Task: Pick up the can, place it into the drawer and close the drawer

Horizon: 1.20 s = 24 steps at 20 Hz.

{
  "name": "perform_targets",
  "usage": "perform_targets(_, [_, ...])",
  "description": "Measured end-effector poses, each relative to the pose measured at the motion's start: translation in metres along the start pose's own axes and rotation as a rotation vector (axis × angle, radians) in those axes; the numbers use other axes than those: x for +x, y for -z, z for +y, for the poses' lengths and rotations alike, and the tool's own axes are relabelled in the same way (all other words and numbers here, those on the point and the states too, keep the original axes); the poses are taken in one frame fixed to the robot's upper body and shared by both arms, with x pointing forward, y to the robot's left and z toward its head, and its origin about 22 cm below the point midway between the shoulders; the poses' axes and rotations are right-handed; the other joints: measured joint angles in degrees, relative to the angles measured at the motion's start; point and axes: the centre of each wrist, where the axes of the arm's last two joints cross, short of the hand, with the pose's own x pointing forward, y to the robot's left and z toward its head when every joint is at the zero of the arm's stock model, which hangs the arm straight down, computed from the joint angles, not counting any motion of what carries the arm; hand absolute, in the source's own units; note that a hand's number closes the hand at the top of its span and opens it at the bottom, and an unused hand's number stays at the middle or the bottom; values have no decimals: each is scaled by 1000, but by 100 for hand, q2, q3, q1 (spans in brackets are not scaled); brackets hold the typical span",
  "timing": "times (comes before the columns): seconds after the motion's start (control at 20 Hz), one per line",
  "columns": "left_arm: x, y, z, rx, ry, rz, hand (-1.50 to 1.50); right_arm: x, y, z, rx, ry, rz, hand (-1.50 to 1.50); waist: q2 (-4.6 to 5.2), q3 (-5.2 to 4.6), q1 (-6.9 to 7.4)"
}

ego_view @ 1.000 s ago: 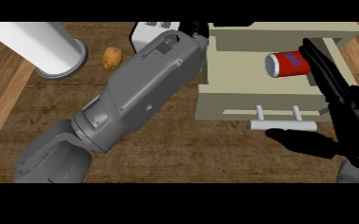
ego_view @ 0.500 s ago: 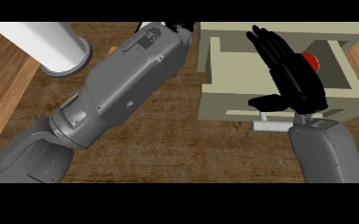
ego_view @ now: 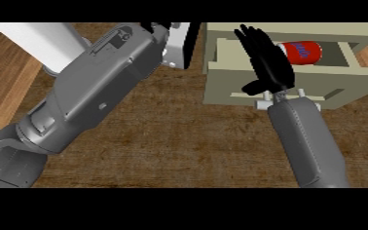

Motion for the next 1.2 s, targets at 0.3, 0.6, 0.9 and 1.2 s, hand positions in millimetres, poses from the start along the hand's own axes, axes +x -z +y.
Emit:
perform_targets(0.3, [1, -1, 24, 10, 4, 9, -150, -10, 18, 15, -32, -94, 10, -150, -61, -61, 23])
perform_targets(0.6, [14, -4, 31, 1, 3, 2, -150, -22, 34, 20, -81, -136, 26, -150, -54, -81, 82])
perform_targets(0.9, [18, -8, 42, 2, -4, 0, -150, -31, 45, 21, -132, -159, 57, -150, -9, -63, 150])
perform_targets(1.2, [21, -13, 51, 0, 6, -1, -150, -34, 59, 16, -171, -168, 88, -150, 81, -6, 198])
